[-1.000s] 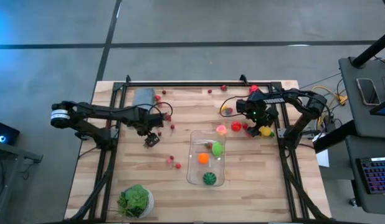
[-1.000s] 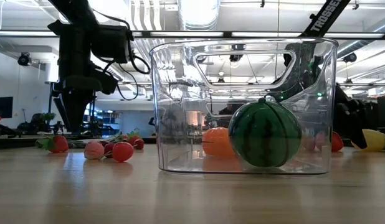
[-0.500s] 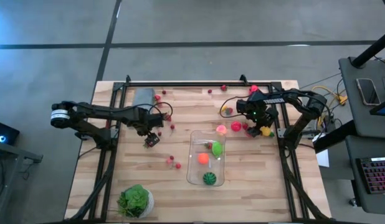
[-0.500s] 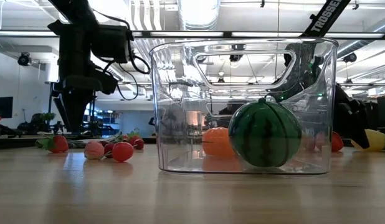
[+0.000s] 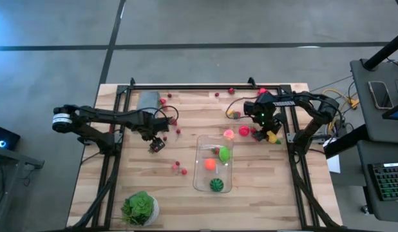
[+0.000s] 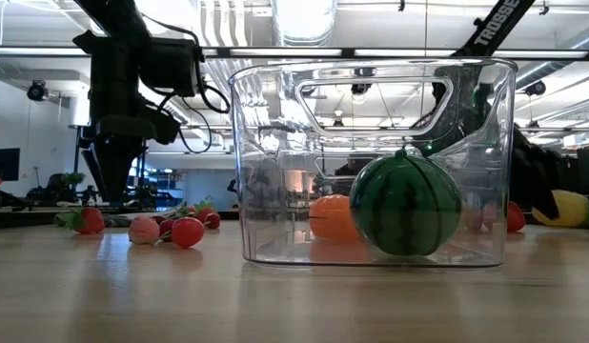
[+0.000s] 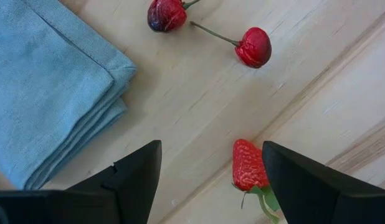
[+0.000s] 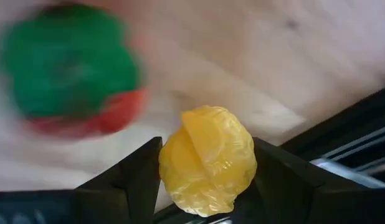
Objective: Pick and placing Produce into tupperware
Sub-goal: Put the pineapple into the transparent bin
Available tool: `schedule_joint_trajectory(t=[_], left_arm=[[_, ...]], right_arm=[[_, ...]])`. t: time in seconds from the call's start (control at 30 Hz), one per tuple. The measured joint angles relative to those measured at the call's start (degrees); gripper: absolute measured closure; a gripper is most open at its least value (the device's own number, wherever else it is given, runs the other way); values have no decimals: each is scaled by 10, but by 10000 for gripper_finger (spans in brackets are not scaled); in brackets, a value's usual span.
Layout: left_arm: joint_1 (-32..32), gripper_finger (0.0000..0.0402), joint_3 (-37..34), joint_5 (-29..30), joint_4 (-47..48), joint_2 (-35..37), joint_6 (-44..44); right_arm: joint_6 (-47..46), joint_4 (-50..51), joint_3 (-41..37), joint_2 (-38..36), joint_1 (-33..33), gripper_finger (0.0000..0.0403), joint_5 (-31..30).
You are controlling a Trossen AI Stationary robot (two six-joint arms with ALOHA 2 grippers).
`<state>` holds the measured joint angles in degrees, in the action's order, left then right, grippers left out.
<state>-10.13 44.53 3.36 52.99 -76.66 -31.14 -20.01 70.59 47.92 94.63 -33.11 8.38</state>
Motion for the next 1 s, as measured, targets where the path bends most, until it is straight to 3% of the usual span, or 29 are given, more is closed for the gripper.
schedule_joint_trajectory(t=[0.23, 0.47, 0.73, 0.87, 1.0], left_arm=[[0, 139, 0, 0, 0, 0, 1], [0, 139, 0, 9, -2, 0, 16], [0, 139, 0, 32, -26, 0, 97], [1, 139, 0, 32, -50, 0, 204], [1, 139, 4, 33, -50, 0, 258]], right_arm=[[-60, 13, 113, -74, 24, 182, 89], [-87, -16, 259, -110, 98, 182, 160], [-85, -124, 337, -40, 194, 181, 193], [-85, -126, 366, 13, 222, 179, 197], [-86, -126, 407, 58, 248, 153, 197]])
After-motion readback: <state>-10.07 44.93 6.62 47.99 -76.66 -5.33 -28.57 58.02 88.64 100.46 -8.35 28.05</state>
